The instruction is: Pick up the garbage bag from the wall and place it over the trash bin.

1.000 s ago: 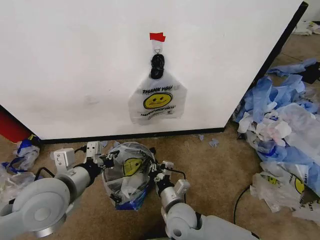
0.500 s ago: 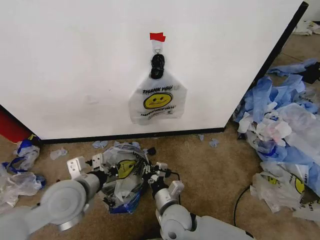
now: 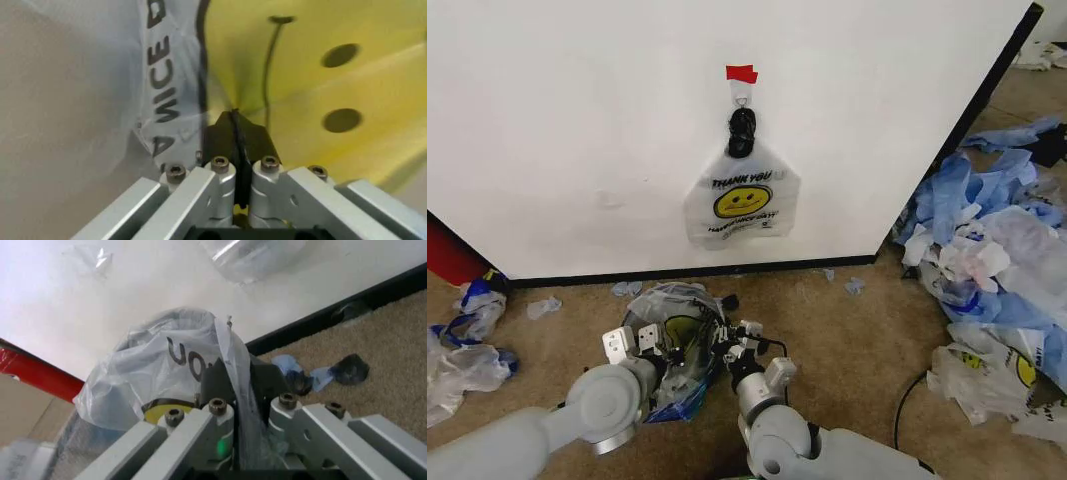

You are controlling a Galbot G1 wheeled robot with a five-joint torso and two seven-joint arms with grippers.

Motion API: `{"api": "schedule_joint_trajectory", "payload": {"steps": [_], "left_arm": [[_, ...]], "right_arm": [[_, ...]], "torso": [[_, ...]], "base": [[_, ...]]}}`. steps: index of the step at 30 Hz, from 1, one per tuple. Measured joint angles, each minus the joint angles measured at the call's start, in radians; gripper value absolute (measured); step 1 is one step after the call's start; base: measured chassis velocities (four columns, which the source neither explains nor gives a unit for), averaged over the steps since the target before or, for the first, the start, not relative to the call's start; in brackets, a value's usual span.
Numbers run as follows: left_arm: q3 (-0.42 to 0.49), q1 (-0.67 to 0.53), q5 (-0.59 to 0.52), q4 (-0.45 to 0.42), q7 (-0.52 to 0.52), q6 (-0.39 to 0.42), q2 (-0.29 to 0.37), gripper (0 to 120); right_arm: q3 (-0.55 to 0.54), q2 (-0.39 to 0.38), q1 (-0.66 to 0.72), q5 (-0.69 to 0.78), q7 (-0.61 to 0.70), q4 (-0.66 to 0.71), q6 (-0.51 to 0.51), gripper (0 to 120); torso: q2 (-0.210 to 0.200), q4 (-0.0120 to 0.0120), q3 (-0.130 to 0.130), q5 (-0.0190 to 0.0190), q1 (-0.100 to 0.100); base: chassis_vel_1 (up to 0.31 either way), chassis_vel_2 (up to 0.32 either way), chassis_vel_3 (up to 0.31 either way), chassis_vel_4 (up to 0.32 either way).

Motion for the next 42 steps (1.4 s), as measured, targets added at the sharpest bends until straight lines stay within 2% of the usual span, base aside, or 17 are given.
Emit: {"api": "schedule_joint_trajectory", "payload": {"steps": [15,32,42], "left_arm": [[0.141,-0.148,-0.009,0.08,-0.036,-0.004,-0.038,0],[0.33,-0.282,-0.008,0.164,-0.073,-0.018,-0.171,0],[0.361,-0.295,-0.004,0.191,-0.074,-0.024,-0.2,0]], "right_arm": [[-0.006,0.008,-0.002,-0.008,-0.001,0.018,0.001,1],[0.005,-0.007,-0.018,-0.019,0.001,0.027,0.002,1],[0.006,-0.012,-0.021,-0.02,0.001,0.029,0.003,1]], "torso": [[0.0,0.0,0.0,-0.0001,0.0],[0.0,-0.0002,0.0,0.0001,0.0],[0.0,0.0,0.0,-0.0001,0.0]], "base": [[0.0,0.0,0.0,0.0],[0.0,0.0,0.0,0.0],[0.0,0.0,0.0,0.0]]}}
